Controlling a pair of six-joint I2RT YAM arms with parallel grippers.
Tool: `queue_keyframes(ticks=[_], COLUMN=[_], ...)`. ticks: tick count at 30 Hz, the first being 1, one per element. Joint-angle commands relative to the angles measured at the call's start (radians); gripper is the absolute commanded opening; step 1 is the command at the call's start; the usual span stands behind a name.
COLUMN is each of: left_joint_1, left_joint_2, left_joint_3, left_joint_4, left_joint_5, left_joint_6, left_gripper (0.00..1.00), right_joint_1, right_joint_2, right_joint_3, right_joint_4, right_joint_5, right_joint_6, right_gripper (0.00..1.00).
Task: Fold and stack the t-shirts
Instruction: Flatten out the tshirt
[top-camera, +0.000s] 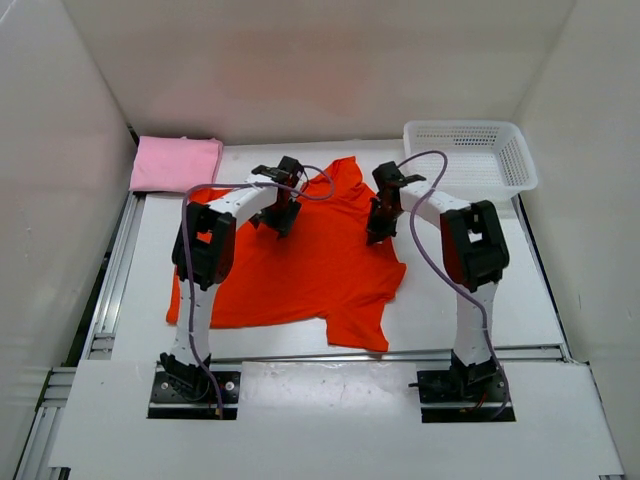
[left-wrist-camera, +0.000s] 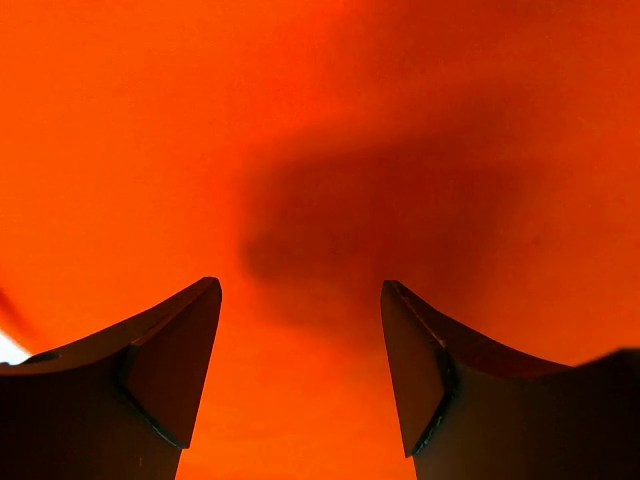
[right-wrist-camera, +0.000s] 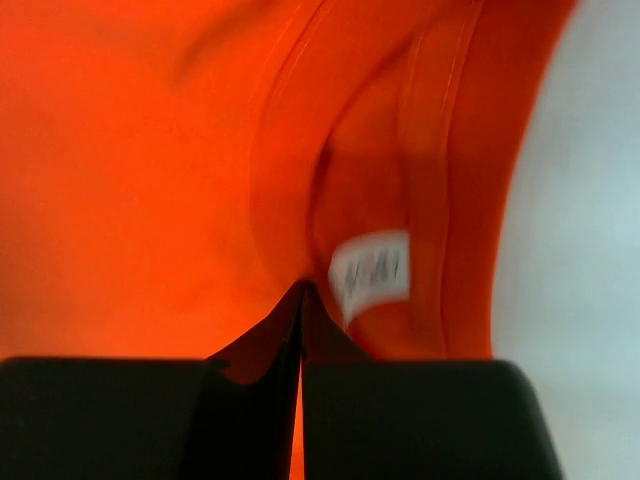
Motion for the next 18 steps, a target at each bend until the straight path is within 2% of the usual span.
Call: queue_keyframes(ticks=[1,5,8,9,12,15,18], left_joint_1=[0.007,0.016,0.016,0.016,0.016,0.016,0.025], left_joint_2=[-0.021,0.113,0.189,0.248,0.357,0.388,0.35], left_joint_3=[0.014,0.095,0.21,0.291,0.455,0.518,0.494], left_joint_4=[0.078,0.096,0.107,0.107,0.116,0.143,0.189], left_joint_5=[0.005,0.023,0.023,0.023,-0.001,-0.029,-0.049], left_joint_6=[-0.001,-0.001,-0.001,-0.001,-0.001,-0.001,-0.001], left_gripper=[0.76,0.76,0.76,0.77,0.77,0.8,0.85], right_joint_1=[-0.018,-0.063,-0.092,-0.104,-0.114,-0.114,-0.114], right_joint_2=[0.108,0.218,0.289,0.307,0.384,0.387,0.287], right_joint_3=[0.11,0.273,0.458,0.562,0.723,0.729,0.634], right_joint_4=[-0.131,-0.191,-0.257,-0.266,-0.254,-0.223,-0.148], right_joint_5=[0.038,0.148,0.265,0.28,0.253,0.222,0.147], right_joint_6=[0.09,0.181,0.218,0.218,0.163,0.138,0.111], right_gripper=[0.0,0.0,0.0,0.0,0.0,0.01,0.04])
